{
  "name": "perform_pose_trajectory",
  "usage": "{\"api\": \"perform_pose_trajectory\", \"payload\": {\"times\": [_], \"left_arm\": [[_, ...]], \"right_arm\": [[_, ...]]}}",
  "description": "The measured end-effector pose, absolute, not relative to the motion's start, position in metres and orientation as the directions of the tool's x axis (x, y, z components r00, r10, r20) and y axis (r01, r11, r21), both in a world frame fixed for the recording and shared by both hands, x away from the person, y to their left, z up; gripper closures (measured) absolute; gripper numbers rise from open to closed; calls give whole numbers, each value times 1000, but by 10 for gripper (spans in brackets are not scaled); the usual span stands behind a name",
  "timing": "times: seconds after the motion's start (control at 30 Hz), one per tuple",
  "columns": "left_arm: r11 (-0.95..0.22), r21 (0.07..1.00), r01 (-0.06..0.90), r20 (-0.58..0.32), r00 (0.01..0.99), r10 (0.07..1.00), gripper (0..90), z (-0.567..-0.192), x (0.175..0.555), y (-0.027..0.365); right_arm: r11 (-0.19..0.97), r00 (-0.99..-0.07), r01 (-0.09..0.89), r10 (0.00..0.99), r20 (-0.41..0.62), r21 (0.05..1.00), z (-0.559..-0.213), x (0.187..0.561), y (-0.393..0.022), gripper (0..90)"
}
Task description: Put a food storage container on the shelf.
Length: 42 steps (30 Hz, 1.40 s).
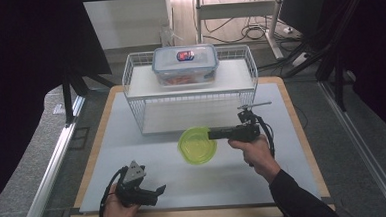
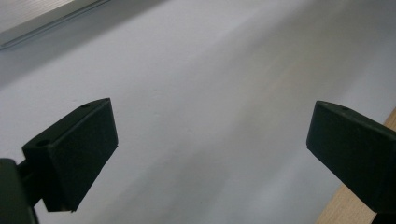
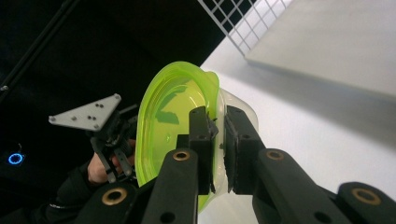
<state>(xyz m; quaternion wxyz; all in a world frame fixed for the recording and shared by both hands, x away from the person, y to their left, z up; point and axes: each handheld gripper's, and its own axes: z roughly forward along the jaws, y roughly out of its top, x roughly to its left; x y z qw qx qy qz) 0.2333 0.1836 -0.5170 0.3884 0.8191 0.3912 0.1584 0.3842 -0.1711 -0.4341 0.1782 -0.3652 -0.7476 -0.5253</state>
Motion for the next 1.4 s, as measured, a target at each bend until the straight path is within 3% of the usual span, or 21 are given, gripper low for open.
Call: {"api": "perform_pose_trajectory", "payload": {"times": [1.4], "left_arm": [[-399, 756, 519, -40, 645, 763, 18, -520, 234, 183]], "right_arm": [[84, -698, 690, 340, 630, 719, -338, 417, -172, 827]]}}
